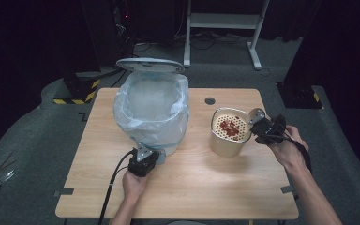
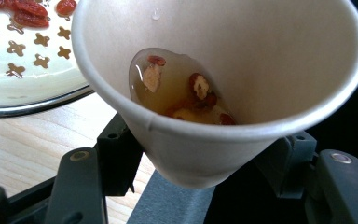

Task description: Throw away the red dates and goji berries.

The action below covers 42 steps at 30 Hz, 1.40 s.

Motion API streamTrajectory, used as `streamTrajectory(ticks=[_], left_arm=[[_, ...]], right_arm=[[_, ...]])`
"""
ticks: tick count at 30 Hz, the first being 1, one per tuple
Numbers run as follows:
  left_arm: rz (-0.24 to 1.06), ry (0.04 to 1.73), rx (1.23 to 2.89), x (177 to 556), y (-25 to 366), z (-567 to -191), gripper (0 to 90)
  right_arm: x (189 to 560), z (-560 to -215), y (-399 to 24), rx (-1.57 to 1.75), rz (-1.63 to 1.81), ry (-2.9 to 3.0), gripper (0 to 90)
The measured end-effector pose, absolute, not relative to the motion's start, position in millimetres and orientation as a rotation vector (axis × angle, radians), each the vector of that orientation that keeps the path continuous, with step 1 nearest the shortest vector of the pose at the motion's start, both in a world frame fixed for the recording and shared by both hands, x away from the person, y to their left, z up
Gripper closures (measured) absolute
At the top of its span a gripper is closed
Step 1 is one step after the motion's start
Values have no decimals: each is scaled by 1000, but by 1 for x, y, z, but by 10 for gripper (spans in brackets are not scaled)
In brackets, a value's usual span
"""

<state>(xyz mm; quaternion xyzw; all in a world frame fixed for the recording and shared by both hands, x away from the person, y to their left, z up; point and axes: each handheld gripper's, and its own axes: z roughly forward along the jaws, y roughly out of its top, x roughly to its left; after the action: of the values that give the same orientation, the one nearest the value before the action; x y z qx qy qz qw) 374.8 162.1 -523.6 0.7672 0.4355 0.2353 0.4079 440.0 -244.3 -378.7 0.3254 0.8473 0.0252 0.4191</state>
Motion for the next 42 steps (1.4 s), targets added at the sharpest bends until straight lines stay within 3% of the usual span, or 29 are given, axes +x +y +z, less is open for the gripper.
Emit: streamTrajectory(ticks=[42], left_arm=[[589,1099,1932,375,162,-524,851]], right_arm=[[443,-376,-226,618,-123,2074,377]])
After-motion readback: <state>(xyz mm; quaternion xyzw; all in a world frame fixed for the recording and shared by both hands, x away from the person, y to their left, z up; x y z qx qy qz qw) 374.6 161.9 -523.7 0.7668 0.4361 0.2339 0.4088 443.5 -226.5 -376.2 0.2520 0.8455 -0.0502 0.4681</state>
